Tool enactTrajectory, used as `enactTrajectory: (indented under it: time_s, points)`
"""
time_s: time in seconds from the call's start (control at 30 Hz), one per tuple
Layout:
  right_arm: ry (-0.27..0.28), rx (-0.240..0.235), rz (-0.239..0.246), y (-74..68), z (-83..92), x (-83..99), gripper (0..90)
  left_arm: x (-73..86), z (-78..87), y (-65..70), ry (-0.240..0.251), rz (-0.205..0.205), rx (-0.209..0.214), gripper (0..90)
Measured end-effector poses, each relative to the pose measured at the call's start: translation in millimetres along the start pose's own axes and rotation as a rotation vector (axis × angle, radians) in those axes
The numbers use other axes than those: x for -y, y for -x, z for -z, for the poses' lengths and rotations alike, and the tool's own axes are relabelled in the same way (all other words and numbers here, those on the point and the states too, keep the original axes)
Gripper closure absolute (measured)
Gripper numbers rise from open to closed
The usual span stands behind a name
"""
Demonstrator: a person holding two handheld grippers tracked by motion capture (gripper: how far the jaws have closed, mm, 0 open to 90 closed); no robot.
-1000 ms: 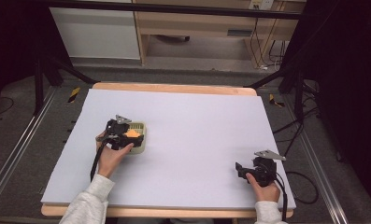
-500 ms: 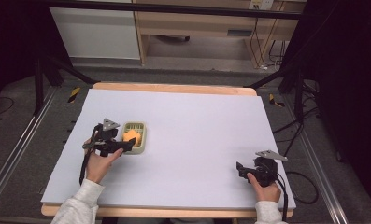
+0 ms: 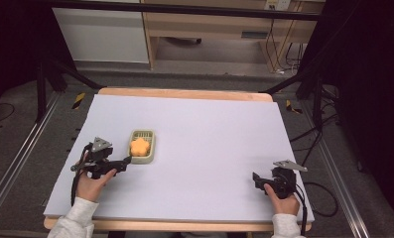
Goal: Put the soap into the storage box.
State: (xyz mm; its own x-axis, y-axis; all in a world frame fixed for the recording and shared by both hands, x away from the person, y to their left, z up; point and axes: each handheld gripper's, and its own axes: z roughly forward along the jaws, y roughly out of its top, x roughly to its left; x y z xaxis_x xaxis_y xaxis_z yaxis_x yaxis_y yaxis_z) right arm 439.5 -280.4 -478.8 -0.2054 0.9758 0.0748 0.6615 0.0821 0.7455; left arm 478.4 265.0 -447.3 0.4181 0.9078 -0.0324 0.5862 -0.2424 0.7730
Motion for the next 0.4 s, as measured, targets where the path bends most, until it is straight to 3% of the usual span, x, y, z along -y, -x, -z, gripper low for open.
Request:
enactTrajectory:
  time_s: [0.4]
  points:
    - [0.003,0.004,0.0,3.2,0.7,1.9,8.8,29.3,7.7,-23.1,-0.038,0.009,-0.052,18.9]
